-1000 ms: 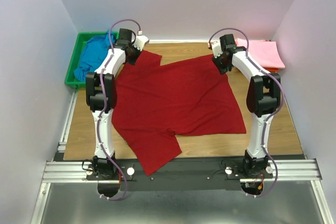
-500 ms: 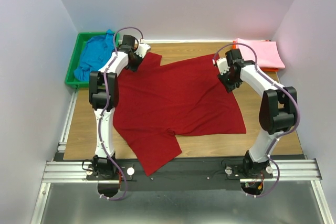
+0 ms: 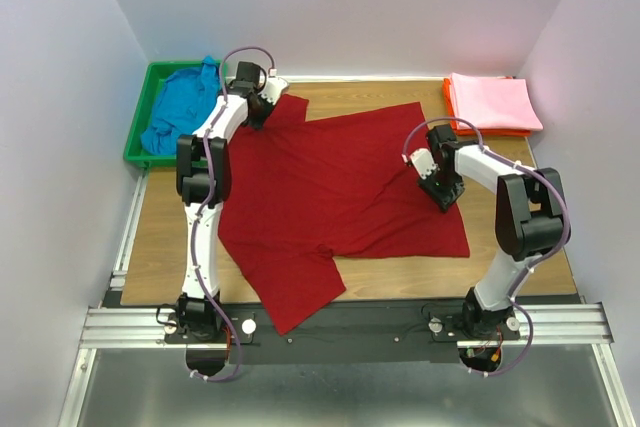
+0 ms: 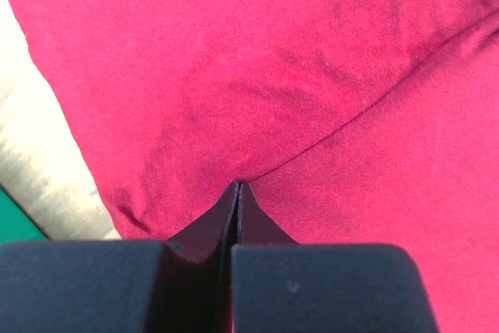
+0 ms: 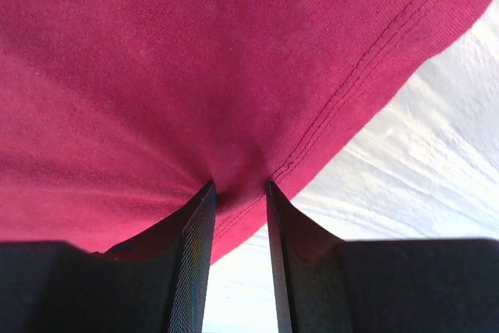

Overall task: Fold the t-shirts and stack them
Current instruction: Flatten the tshirt out

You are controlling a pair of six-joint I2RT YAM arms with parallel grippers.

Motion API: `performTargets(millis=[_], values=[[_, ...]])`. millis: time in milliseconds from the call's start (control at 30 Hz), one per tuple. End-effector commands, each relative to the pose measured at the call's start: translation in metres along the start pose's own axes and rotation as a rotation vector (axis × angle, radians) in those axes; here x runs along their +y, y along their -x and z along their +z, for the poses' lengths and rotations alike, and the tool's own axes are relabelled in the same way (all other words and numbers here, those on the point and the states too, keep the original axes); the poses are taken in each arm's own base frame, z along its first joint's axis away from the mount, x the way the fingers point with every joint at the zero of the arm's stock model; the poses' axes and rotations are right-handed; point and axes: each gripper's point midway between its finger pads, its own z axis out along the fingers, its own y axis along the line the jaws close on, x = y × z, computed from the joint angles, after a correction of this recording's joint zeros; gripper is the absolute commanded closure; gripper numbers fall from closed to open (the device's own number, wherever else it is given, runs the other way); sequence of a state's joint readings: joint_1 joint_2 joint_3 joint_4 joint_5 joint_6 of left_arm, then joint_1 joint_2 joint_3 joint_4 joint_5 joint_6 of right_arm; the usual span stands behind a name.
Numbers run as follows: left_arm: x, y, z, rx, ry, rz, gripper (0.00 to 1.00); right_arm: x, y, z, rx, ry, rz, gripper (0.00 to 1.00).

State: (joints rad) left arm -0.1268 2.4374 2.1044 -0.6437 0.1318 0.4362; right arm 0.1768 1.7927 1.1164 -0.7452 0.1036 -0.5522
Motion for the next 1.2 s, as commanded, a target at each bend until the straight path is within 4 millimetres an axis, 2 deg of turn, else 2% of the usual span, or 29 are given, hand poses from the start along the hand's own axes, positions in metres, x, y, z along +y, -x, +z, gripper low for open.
performTargets(millis=[0, 67, 100, 167, 200, 267, 333, 367, 433, 467, 500, 533, 600, 633, 667, 700, 733, 767, 800, 833, 900, 933, 1000, 1033, 1067, 1167], values=[[-0.002, -0.025, 0.024, 0.089, 0.003, -0.017, 0.96, 0.003, -0.046, 0.015, 0.138, -0.015, -0.066, 0.61], [0.002, -0.017, 0.027, 0.072, 0.002, -0.014, 0.96, 0.0, -0.054, 0.013, 0.149, -0.026, -0.067, 0.61], [0.007, -0.004, 0.025, 0.043, 0.018, -0.007, 0.96, -0.001, -0.055, 0.012, 0.15, -0.029, -0.067, 0.61], [0.006, -0.004, 0.032, 0.048, 0.005, -0.01, 0.96, -0.003, -0.05, 0.008, 0.131, -0.037, -0.056, 0.6], [0.007, 0.0, 0.032, 0.04, 0.006, -0.006, 0.96, -0.004, -0.046, 0.005, 0.113, -0.034, -0.05, 0.6], [0.008, 0.012, 0.03, 0.005, -0.002, 0.006, 0.96, -0.003, -0.026, -0.009, 0.04, 0.006, -0.028, 0.54], [0.001, 0.022, 0.026, -0.035, -0.047, 0.016, 0.93, 0.003, -0.007, -0.026, -0.025, 0.078, -0.014, 0.5], [0.002, 0.035, 0.013, -0.075, -0.05, 0.025, 0.88, -0.01, 0.014, -0.042, -0.088, 0.051, 0.018, 0.5], [0.0, 0.047, 0.0, -0.123, -0.052, 0.028, 0.8, -0.009, 0.039, -0.058, -0.177, 0.09, 0.039, 0.49], [0.002, 0.067, -0.026, -0.184, -0.047, 0.037, 0.72, -0.014, 0.051, -0.067, -0.215, 0.084, 0.065, 0.49], [0.001, 0.074, -0.038, -0.208, -0.047, 0.043, 0.69, -0.019, 0.061, -0.073, -0.245, 0.079, 0.078, 0.49], [-0.001, 0.083, -0.056, -0.236, -0.043, 0.053, 0.66, -0.029, 0.08, -0.081, -0.285, 0.07, 0.101, 0.49], [-0.002, 0.087, -0.072, -0.248, -0.036, 0.066, 0.62, -0.04, 0.098, -0.083, -0.311, 0.055, 0.122, 0.49], [-0.005, 0.082, -0.074, -0.236, -0.039, 0.066, 0.62, -0.054, 0.118, -0.095, -0.361, 0.024, 0.131, 0.5], [-0.004, 0.082, -0.086, -0.232, -0.031, 0.064, 0.62, -0.06, 0.124, -0.082, -0.342, 0.022, 0.142, 0.5], [-0.006, 0.077, -0.087, -0.217, -0.034, 0.062, 0.62, -0.066, 0.134, -0.079, -0.351, 0.01, 0.156, 0.51], [-0.009, 0.066, -0.088, -0.181, -0.043, 0.058, 0.62, -0.078, 0.149, -0.086, -0.387, -0.028, 0.161, 0.51], [-0.012, 0.06, -0.088, -0.166, -0.049, 0.053, 0.62, -0.085, 0.158, -0.085, -0.398, -0.045, 0.16, 0.52], [-0.018, 0.043, -0.081, -0.121, -0.064, 0.049, 0.62, -0.087, 0.164, -0.065, -0.369, -0.041, 0.171, 0.52], [-0.017, 0.041, -0.084, -0.12, -0.049, 0.051, 0.62, -0.101, 0.179, -0.074, -0.408, -0.079, 0.181, 0.54], [-0.018, 0.028, -0.08, -0.097, -0.037, 0.046, 0.62, -0.11, 0.193, -0.065, -0.412, -0.097, 0.195, 0.55], [-0.02, 0.019, -0.076, -0.079, -0.029, 0.04, 0.62, -0.117, 0.206, -0.057, -0.427, -0.106, 0.197, 0.55], [-0.02, 0.01, -0.07, -0.051, -0.022, 0.031, 0.62, -0.127, 0.214, -0.051, -0.423, -0.145, 0.21, 0.56], [-0.02, 0.005, -0.068, -0.03, -0.021, 0.022, 0.61, -0.128, 0.218, -0.035, -0.403, -0.155, 0.209, 0.57], [-0.02, -0.001, -0.062, -0.009, -0.02, 0.016, 0.61, -0.134, 0.223, -0.036, -0.414, -0.172, 0.208, 0.57], [-0.014, -0.012, -0.054, 0.028, 0.009, -0.004, 0.61, -0.137, 0.228, -0.014, -0.395, -0.2, 0.206, 0.57]])
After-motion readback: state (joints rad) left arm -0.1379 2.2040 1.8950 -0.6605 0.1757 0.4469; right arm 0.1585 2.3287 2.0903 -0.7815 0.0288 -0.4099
